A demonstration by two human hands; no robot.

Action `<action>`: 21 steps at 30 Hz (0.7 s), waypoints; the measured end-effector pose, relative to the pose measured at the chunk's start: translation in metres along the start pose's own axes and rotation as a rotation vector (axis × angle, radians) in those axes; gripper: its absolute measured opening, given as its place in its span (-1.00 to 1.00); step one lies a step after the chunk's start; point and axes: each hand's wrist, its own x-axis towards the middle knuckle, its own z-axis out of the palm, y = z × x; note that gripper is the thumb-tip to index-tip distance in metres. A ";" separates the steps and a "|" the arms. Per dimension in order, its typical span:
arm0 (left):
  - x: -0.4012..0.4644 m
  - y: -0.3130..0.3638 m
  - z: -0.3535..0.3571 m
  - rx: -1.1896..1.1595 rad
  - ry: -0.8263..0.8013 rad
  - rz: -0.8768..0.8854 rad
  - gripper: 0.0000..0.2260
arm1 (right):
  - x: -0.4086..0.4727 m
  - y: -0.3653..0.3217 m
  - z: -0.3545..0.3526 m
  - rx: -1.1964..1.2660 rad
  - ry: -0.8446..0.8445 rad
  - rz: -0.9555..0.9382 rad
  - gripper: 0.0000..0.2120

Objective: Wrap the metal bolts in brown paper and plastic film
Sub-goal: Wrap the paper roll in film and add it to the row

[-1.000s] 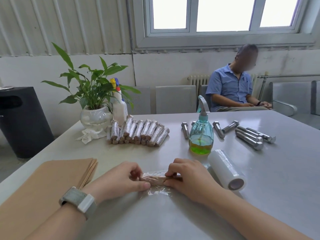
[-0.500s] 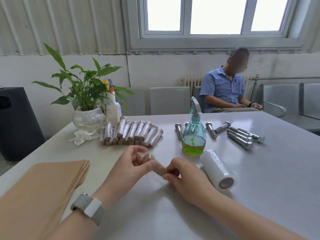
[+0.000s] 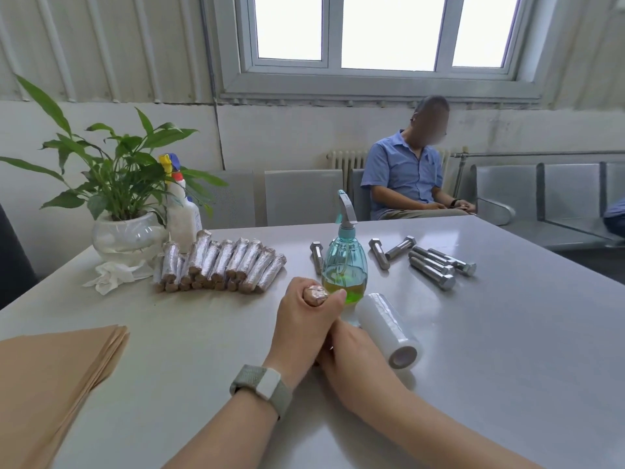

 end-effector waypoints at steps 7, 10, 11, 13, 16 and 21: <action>-0.001 -0.008 0.000 -0.027 -0.091 -0.016 -0.67 | 0.008 0.012 -0.077 -0.025 -0.144 0.192 -0.76; 0.000 -0.009 -0.001 -0.024 -0.087 -0.013 -0.74 | 0.015 0.030 -0.104 -0.356 -0.001 0.332 -0.50; 0.000 -0.010 0.000 -0.024 -0.086 -0.018 -0.76 | 0.017 0.035 -0.101 -0.457 -0.066 0.399 -0.30; -0.001 -0.010 0.001 -0.048 -0.111 -0.025 -0.77 | 0.019 0.040 -0.087 -0.353 -0.235 0.536 -0.16; -0.002 -0.012 0.001 -0.055 -0.149 -0.028 -0.78 | 0.025 0.043 -0.075 -0.015 -0.290 0.636 -0.37; -0.004 -0.008 0.002 -0.176 -0.276 -0.168 -0.72 | 0.034 0.041 -0.097 0.602 -0.173 0.740 -0.59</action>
